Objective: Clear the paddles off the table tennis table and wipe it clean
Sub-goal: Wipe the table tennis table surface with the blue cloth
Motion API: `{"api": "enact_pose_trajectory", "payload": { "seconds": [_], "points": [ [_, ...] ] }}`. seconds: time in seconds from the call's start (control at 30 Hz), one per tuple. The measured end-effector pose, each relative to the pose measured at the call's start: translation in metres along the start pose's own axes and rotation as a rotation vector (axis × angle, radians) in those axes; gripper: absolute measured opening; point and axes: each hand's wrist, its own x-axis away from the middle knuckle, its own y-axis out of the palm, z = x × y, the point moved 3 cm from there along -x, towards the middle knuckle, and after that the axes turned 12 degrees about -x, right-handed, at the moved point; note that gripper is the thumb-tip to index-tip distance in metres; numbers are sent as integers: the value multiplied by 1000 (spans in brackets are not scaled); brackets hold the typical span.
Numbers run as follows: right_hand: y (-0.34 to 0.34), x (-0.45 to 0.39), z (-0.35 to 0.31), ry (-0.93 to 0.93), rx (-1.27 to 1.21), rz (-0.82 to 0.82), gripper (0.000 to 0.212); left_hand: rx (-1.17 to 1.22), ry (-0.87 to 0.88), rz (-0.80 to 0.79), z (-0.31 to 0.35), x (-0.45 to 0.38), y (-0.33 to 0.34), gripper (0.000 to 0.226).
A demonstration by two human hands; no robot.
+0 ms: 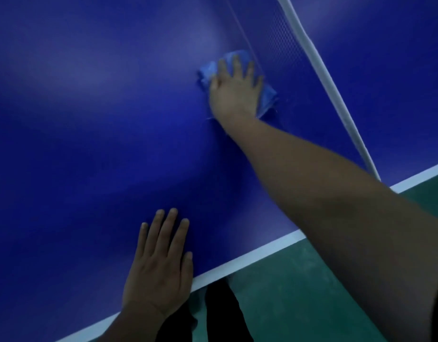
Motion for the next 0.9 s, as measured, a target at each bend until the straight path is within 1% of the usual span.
{"api": "enact_pose_trajectory", "payload": {
  "seconds": [0.07,0.13,0.2,0.27,0.37,0.4,0.47,0.57,0.63,0.73,0.83,0.9],
  "points": [
    [-21,16,43,155,-105,21,57,11,0,-7,0,0,-1,59],
    [-38,55,78,275,-230,36,59,34,7,-11,0,-2,-3,63],
    [-44,81,83,333,-256,29,61,48,10,1,0,-2,-4,63],
    [-35,62,66,318,-173,26,61,41,11,6,1,-1,-4,60],
    [-22,10,28,192,-125,-19,62,10,-2,-10,0,-2,-2,62],
    [-20,-1,22,179,-122,-36,62,-3,-4,-12,0,-3,-2,62],
    [-24,5,36,241,-131,8,60,-11,7,-20,0,-2,-1,63],
    [-34,62,77,415,-179,143,54,-3,5,-34,-1,-3,-1,64],
    [-30,110,90,530,-150,157,54,-20,7,-63,0,-3,-1,64],
    [-14,170,84,557,-41,202,55,-40,18,-88,0,-3,-1,64],
    [-7,224,80,545,-31,243,50,-52,7,-103,0,-3,-3,65],
    [-6,261,94,563,-44,188,50,-51,4,-96,1,-3,-5,64]
  ]
}}
